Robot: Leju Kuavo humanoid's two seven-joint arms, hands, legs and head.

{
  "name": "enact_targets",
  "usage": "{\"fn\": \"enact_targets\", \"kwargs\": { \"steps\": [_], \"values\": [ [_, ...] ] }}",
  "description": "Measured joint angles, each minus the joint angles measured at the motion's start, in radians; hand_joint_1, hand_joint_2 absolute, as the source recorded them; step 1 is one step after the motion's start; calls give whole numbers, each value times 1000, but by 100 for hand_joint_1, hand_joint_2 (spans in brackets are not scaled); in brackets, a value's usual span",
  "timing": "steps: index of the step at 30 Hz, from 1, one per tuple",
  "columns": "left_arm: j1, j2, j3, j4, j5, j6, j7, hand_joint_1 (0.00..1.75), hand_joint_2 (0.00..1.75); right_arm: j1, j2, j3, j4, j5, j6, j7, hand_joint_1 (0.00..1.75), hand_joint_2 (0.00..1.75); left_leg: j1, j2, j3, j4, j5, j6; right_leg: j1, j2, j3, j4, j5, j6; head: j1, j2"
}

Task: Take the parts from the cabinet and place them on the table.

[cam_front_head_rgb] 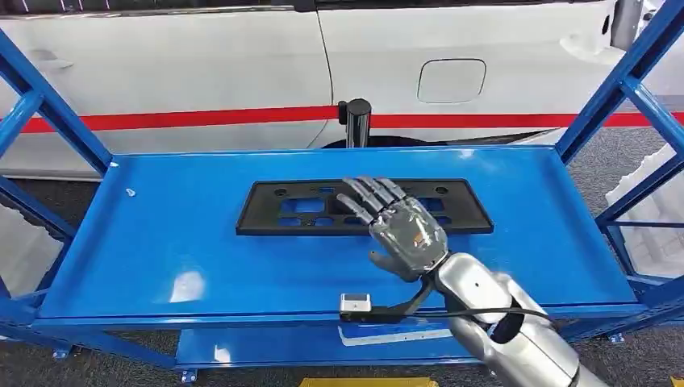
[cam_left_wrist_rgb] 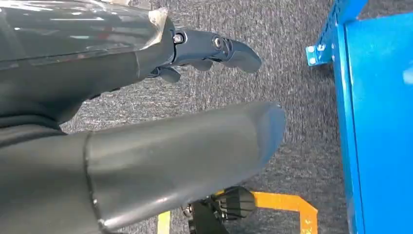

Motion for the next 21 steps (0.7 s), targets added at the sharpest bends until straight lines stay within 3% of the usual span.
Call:
{"fn": "enact_targets", "kwargs": {
  "steps": [9,21],
  "values": [
    [-8,-11,1,0,-17,2,17,0,0,30,104,34,211,60,-66,0,0,175,0,0,0,0,-1,0,0,1,0,0,0,0,0,0],
    [-8,-12,9,0,-62,8,40,0,0,-51,205,-23,420,111,-177,19,0,175,0,1,4,0,0,0,-1,1,4,0,0,0,0,0]
  ]
}}
